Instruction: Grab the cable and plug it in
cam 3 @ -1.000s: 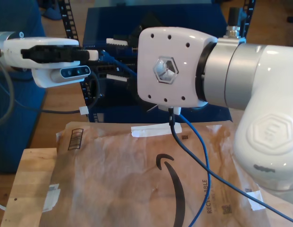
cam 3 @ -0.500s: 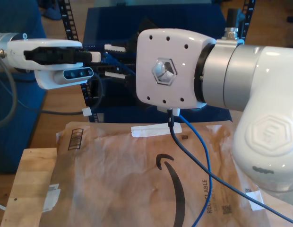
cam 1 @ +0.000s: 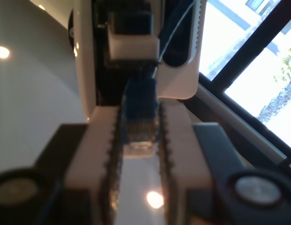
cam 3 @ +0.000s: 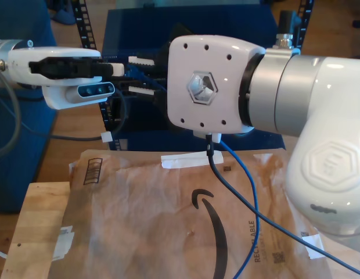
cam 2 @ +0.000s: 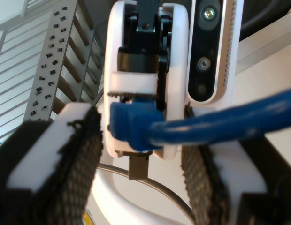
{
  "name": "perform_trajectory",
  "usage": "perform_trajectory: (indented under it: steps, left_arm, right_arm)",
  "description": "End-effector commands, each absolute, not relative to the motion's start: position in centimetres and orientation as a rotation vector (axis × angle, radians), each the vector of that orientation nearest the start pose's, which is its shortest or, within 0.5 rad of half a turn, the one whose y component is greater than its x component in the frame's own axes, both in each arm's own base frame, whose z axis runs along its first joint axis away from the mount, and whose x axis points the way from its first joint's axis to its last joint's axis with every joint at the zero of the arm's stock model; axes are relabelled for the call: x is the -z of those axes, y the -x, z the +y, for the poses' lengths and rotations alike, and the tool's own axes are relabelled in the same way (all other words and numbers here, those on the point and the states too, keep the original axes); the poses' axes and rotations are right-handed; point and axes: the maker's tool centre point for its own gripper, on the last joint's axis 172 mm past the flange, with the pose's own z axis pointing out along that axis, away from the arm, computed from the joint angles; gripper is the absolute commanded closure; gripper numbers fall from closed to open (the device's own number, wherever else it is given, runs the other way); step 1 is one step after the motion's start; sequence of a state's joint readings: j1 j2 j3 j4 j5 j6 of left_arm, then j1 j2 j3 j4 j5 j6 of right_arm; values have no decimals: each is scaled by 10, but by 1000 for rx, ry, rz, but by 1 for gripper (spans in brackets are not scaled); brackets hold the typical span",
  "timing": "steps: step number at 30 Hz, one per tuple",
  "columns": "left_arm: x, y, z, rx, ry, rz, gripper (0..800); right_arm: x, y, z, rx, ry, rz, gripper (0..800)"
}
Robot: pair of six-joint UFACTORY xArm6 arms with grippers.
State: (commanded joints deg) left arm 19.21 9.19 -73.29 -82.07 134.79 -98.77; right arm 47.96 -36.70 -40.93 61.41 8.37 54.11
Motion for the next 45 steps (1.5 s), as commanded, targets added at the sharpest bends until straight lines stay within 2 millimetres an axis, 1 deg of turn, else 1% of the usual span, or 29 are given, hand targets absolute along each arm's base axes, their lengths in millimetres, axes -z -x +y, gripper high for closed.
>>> perform_trajectory:
  steps: [3, 8, 9, 10, 11, 12, 13, 15, 17, 20, 21, 23, 24, 25, 27, 28, 29, 31, 32, 33, 35, 36, 38, 39, 40, 41, 42, 43, 45]
  left_arm:
    - [-488, -367, -129, 2073, -1134, 1307, 766]
    - [-489, -366, -129, 2072, -1136, 1306, 762]
    - [-490, -365, -130, 2072, -1139, 1305, 751]
    - [-490, -364, -129, 2076, -1142, 1302, 744]
    - [-490, -364, -129, 2078, -1144, 1299, 716]
    - [-491, -364, -129, 2077, -1142, 1294, 666]
    - [-493, -365, -129, 2076, -1137, 1280, 615]
    - [-501, -368, -128, 2072, -1113, 1236, 469]
    - [-505, -367, -127, 2089, -1100, 1206, 399]
    - [-505, -367, -126, 2086, -1100, 1204, 177]
    - [-506, -368, -126, 2081, -1100, 1205, 122]
    - [-505, -370, -126, 2069, -1101, 1214, 47]
    - [-504, -373, -125, 2055, -1091, 1226, 38]
    - [-501, -381, -122, 2024, -1071, 1247, 10]
    - [-490, -403, -113, 1916, -1020, 1301, 7]
    - [-481, -412, -107, 1852, -1006, 1325, 7]
    - [-472, -422, -96, 1769, -996, 1356, 7]
    - [-442, -442, -65, 1584, -977, 1453, 7]
    - [-429, -446, -51, 1501, -992, 1505, 7]
    - [-419, -444, -42, 1429, -1032, 1553, 7]
    - [-392, -428, -28, 1339, -1152, 1669, 7]
    - [-381, -419, -19, 1306, -1201, 1723, 7]
    - [-361, -402, 11, 1232, -1260, 1822, 6]
    - [-352, -393, 28, 1202, -1272, 1858, 6]
    - [-344, -384, 47, 1165, -1282, 1885, 5]
    - [-339, -373, 66, 1118, -1302, 1908, 5]
    - [-334, -360, 83, 1074, -1328, 1933, 5]
    - [-326, -345, 100, 1039, -1359, 1965, 5]
    - [-303, -308, 125, 1041, -1377, 2021, 5]
  right_arm:
    - [-487, -357, 349, 85, 1592, 953, 558]
    - [-487, -357, 349, 85, 1592, 953, 620]
    - [-487, -357, 349, 85, 1592, 953, 625]
    - [-486, -358, 349, 84, 1593, 954, 658]
    - [-486, -358, 349, 84, 1593, 954, 685]
    - [-486, -358, 349, 82, 1592, 956, 721]
    - [-486, -358, 349, 82, 1592, 956, 736]
    - [-486, -358, 349, 82, 1592, 956, 752]
    - [-486, -358, 349, 83, 1592, 955, 762]
    - [-487, -358, 349, 84, 1591, 954, 764]
    - [-487, -358, 349, 82, 1590, 955, 766]
    - [-486, -359, 350, 81, 1591, 961, 771]
    - [-486, -360, 350, 80, 1590, 962, 772]
    - [-489, -363, 351, 85, 1585, 965, 774]
    - [-479, -371, 354, 88, 1601, 982, 784]
    - [-475, -377, 354, 93, 1606, 992, 786]
    - [-471, -384, 350, 104, 1606, 1007, 786]
    - [-467, -399, 335, 132, 1592, 1044, 783]
    - [-464, -406, 325, 148, 1585, 1064, 781]
    - [-465, -413, 318, 162, 1577, 1078, 780]
    - [-464, -427, 299, 200, 1561, 1110, 773]
    - [-464, -437, 285, 228, 1550, 1130, 770]
    - [-461, -458, 253, 300, 1540, 1173, 764]
    - [-459, -465, 240, 326, 1536, 1192, 758]
    - [-451, -470, 228, 347, 1539, 1214, 752]
    - [-435, -475, 217, 359, 1550, 1246, 752]
    - [-429, -478, 206, 381, 1558, 1262, 752]
    - [-426, -483, 194, 413, 1565, 1272, 752]
    - [-409, -490, 168, 454, 1577, 1320, 753]
